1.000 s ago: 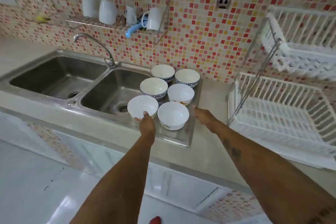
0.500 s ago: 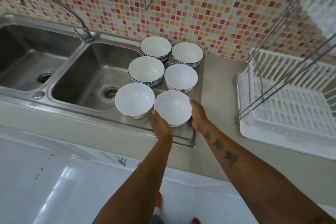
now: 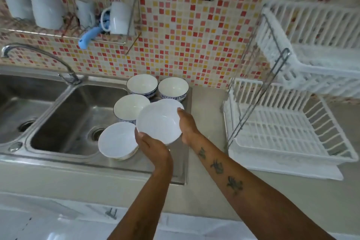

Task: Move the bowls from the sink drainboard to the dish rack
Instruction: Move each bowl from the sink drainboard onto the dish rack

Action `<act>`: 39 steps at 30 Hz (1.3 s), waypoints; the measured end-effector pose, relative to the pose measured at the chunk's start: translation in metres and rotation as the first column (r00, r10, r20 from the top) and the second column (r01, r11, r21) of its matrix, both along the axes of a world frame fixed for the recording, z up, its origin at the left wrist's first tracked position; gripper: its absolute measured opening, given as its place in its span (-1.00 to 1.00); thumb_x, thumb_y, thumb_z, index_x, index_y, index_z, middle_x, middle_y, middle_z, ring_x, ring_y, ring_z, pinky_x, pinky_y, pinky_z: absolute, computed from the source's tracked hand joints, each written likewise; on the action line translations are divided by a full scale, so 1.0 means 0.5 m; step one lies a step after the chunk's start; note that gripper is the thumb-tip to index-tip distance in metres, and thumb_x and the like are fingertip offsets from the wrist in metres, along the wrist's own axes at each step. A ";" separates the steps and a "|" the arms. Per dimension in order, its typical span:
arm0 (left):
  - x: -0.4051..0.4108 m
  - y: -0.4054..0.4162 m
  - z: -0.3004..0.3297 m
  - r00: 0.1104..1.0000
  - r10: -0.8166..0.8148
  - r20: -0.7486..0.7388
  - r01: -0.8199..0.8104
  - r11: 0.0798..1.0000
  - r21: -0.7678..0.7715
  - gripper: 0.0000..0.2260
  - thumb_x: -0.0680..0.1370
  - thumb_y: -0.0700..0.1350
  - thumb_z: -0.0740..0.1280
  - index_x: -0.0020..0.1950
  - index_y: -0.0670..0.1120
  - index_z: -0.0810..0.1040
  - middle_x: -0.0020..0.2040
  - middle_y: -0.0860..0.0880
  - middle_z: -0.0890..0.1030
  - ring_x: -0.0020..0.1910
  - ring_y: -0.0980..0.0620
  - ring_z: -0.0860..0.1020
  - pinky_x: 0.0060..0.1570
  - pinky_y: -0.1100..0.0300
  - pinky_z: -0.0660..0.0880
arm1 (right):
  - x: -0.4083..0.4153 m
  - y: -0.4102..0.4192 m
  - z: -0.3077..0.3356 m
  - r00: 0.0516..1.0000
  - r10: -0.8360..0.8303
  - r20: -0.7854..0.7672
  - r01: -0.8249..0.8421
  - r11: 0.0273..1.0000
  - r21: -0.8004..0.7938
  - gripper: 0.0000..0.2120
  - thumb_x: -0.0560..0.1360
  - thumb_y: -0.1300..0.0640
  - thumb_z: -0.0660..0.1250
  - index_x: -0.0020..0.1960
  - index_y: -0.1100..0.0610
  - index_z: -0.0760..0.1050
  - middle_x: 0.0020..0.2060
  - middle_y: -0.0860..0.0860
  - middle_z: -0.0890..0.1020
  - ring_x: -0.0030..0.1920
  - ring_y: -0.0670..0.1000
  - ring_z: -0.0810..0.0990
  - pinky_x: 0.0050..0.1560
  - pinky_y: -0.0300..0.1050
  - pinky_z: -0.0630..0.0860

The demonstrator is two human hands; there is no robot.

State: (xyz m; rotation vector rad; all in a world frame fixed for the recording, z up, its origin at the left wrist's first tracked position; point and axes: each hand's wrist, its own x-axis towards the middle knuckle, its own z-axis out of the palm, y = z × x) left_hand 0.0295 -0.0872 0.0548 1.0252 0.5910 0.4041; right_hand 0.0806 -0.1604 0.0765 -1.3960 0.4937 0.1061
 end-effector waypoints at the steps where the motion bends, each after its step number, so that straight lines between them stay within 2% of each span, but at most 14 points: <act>1: 0.022 -0.006 0.056 0.999 0.023 0.043 -0.020 0.997 -0.079 -0.59 0.64 0.09 0.08 0.47 0.04 0.34 0.38 -0.05 0.48 0.31 -0.05 0.49 0.29 0.10 0.44 | 0.010 -0.007 0.057 0.998 -0.006 0.062 0.007 1.000 -0.009 -0.60 0.63 0.00 0.07 0.38 0.14 0.40 0.31 0.14 0.52 0.29 0.18 0.51 0.32 0.12 0.46; 4: 0.072 -0.028 0.241 0.980 -0.074 0.184 0.120 0.959 -0.255 -0.60 0.52 0.24 0.16 0.30 0.17 0.46 0.28 0.02 0.57 0.25 -0.05 0.53 0.31 -0.07 0.48 | 0.017 -0.047 0.248 0.945 -0.051 0.323 0.061 0.998 -0.022 -0.64 0.63 -0.04 0.06 0.33 0.04 0.45 0.31 0.07 0.51 0.30 0.13 0.47 0.33 0.14 0.43; 7: 0.105 -0.058 0.388 0.838 -0.324 0.439 0.461 0.851 -0.251 -0.58 0.55 0.22 0.09 0.29 0.13 0.55 0.30 -0.01 0.59 0.30 -0.14 0.54 0.22 -0.13 0.53 | -0.029 -0.117 0.434 0.803 -0.084 0.591 0.135 0.990 -0.043 -0.74 0.65 0.07 0.05 0.12 0.06 0.50 0.04 0.04 0.55 0.06 0.04 0.50 0.11 -0.02 0.47; 9: 0.108 -0.108 0.470 0.622 -0.554 0.553 0.751 0.623 -0.220 -0.58 0.59 0.18 0.10 0.34 0.07 0.52 0.35 -0.06 0.57 0.32 -0.17 0.53 0.17 -0.10 0.55 | -0.084 -0.182 0.536 0.675 -0.128 0.726 0.246 0.967 -0.059 -0.74 0.66 0.12 0.03 0.09 0.13 0.49 -0.07 0.02 0.53 -0.06 -0.01 0.49 -0.05 -0.12 0.45; 11: 0.096 -0.177 0.549 0.426 -0.679 0.598 0.901 0.381 -0.208 -0.60 0.60 0.10 0.18 0.40 0.01 0.48 0.36 -0.12 0.55 0.29 -0.22 0.55 0.07 -0.16 0.59 | -0.129 -0.257 0.596 0.585 -0.180 0.791 0.380 0.922 -0.072 -0.78 0.65 0.08 0.05 0.05 0.10 0.46 -0.05 0.03 0.53 -0.10 -0.05 0.49 -0.13 -0.20 0.44; 14: 0.033 -0.293 0.643 0.035 -0.823 0.567 0.996 -0.017 -0.086 -0.51 0.55 0.14 0.26 0.45 0.03 0.41 0.41 -0.18 0.49 0.24 -0.27 0.55 0.20 -0.24 0.48 | -0.183 -0.381 0.632 0.519 -0.314 0.795 0.517 0.856 0.001 -0.77 0.64 0.07 0.07 0.08 0.08 0.50 0.01 0.07 0.60 -0.01 0.01 0.55 0.03 -0.06 0.53; 18: -0.018 -0.425 0.666 -0.142 -0.851 0.506 0.977 -0.203 -0.068 -0.44 0.52 0.20 0.25 0.48 0.01 0.39 0.41 -0.16 0.49 0.14 -0.24 0.58 0.17 -0.19 0.50 | -0.243 -0.514 0.646 0.466 -0.423 0.777 0.591 0.803 0.083 -0.77 0.64 0.13 0.08 0.01 0.13 0.50 -0.14 -0.01 0.56 0.00 0.05 0.51 0.06 -0.01 0.48; 23: -0.009 -0.553 0.670 -0.187 -0.910 0.369 0.964 -0.243 -0.111 -0.37 0.48 0.28 0.27 0.44 -0.07 0.38 0.36 -0.26 0.48 0.27 -0.34 0.51 0.07 -0.31 0.55 | -0.270 -0.676 0.631 0.493 -0.436 0.753 0.578 0.811 0.091 -0.77 0.63 0.14 0.10 0.11 0.11 0.53 0.07 0.08 0.58 0.13 0.14 0.54 0.25 0.19 0.47; 26: 0.011 -0.621 0.669 -0.110 -0.958 0.266 0.990 -0.129 -0.055 -0.36 0.48 0.28 0.30 0.41 -0.09 0.34 0.27 -0.26 0.47 0.21 -0.37 0.51 -0.02 -0.35 0.54 | -0.285 -0.781 0.621 0.634 -0.353 0.687 0.532 0.845 -0.057 -0.63 0.64 0.05 0.02 0.22 0.18 0.52 0.17 0.12 0.59 0.15 0.13 0.53 0.14 0.12 0.48; 28: 0.024 -0.666 0.663 -0.047 -0.985 0.163 0.995 -0.033 0.090 -0.42 0.48 0.26 0.33 0.38 -0.04 0.36 0.23 -0.24 0.47 0.14 -0.32 0.55 -0.07 -0.26 0.60 | -0.281 -0.839 0.615 0.717 -0.337 0.610 0.507 0.852 -0.126 -0.48 0.65 -0.07 -0.10 0.30 0.22 0.46 0.25 0.17 0.54 0.16 0.12 0.51 0.18 0.03 0.39; 30: 0.029 -0.704 0.652 0.003 -1.000 0.029 0.928 0.013 0.373 -0.48 0.49 0.22 0.35 0.33 -0.04 0.40 0.20 -0.20 0.52 0.07 -0.21 0.59 -0.04 -0.15 0.64 | -0.269 -0.884 0.608 0.759 -0.345 0.552 0.501 0.851 -0.157 -0.37 0.63 -0.17 -0.13 0.32 0.25 0.46 0.13 0.15 0.59 0.07 0.07 0.52 0.31 0.02 0.31; 32: 0.031 -0.740 0.633 0.116 -0.990 -0.077 0.745 0.035 0.667 -0.47 0.44 0.16 0.45 0.27 -0.08 0.39 0.15 -0.13 0.54 -0.04 -0.08 0.59 -0.11 0.01 0.64 | -0.257 -0.918 0.594 0.805 -0.325 0.496 0.484 0.843 -0.234 -0.33 0.61 -0.23 -0.16 0.17 0.22 0.54 -0.05 0.11 0.63 -0.04 0.01 0.55 0.35 0.00 0.29; 34: 0.033 -0.772 0.609 0.202 -0.973 -0.108 0.490 0.005 0.872 -0.42 0.34 0.12 0.55 0.17 -0.10 0.37 0.12 -0.07 0.51 -0.03 -0.04 0.54 -0.17 0.09 0.57 | -0.247 -0.939 0.574 0.856 -0.290 0.427 0.455 0.814 -0.361 -0.35 0.59 -0.27 -0.11 0.06 0.18 0.56 -0.04 0.16 0.66 -0.05 0.07 0.60 0.30 0.04 0.40; 39: 0.043 -0.830 0.549 0.277 -0.942 -0.189 0.255 -0.118 0.960 -0.36 0.26 0.10 0.60 0.17 -0.05 0.36 0.24 -0.09 0.38 0.11 -0.06 0.46 0.02 0.15 0.52 | -0.225 -0.956 0.526 0.899 -0.327 0.291 0.438 0.689 -0.578 -0.46 0.50 -0.25 0.21 0.14 0.21 0.53 0.01 0.15 0.61 -0.12 0.09 0.59 -0.20 -0.15 0.49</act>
